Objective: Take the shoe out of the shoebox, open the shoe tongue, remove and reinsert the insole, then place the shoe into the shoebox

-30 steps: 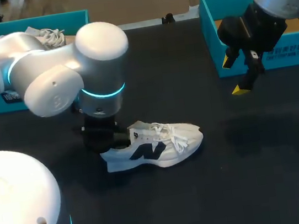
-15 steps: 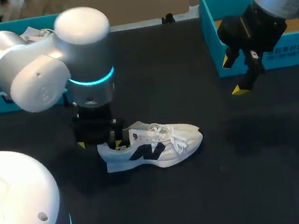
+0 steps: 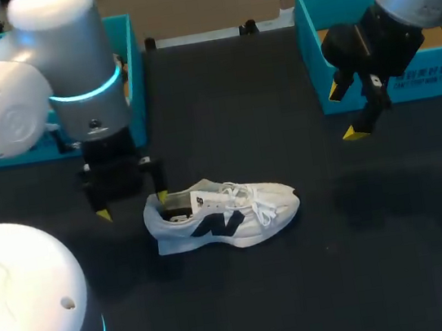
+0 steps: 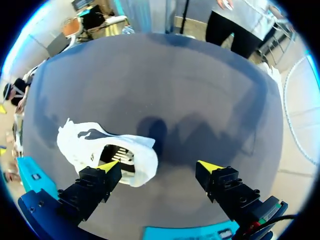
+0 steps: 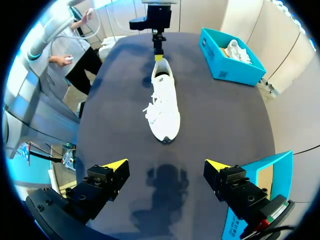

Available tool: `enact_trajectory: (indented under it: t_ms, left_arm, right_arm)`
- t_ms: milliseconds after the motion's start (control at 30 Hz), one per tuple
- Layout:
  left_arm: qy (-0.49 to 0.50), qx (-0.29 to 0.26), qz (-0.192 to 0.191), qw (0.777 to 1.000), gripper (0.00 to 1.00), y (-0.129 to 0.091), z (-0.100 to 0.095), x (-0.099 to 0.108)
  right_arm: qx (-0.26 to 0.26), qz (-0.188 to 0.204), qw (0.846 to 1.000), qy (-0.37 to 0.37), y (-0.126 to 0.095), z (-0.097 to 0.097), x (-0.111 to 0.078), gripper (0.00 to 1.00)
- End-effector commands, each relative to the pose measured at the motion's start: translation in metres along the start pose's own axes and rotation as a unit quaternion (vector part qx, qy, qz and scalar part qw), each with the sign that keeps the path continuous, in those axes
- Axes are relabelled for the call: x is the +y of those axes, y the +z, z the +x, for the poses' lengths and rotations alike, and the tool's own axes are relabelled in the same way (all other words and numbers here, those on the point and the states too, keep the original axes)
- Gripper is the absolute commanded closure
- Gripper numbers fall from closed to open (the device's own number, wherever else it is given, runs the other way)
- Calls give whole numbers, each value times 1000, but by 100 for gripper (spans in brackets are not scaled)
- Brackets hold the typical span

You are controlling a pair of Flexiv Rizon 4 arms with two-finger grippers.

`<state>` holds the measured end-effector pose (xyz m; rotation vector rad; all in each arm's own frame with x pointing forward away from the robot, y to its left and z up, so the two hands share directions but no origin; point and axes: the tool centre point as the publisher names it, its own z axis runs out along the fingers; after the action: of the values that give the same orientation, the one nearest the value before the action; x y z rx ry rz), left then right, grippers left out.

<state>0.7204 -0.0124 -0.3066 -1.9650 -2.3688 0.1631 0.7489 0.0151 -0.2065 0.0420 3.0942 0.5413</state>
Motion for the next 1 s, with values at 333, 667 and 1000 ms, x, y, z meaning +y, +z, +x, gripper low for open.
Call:
enact_trajectory:
  t_ms: [333, 667, 1000]
  left_arm:
    - [-27, -135, 65, 988, 0, -10, 54, 3]
    - [-27, -135, 65, 988, 0, -10, 54, 3]
    - [-98, -160, 105, 977, 0, -3, 64, 7]
  right_arm:
    - [0, 1, 1000, 0, 1, 0, 0, 0]
    - [0, 1, 1000, 0, 1, 0, 0, 0]
    - [0, 1, 1000, 0, 1, 0, 0, 0]
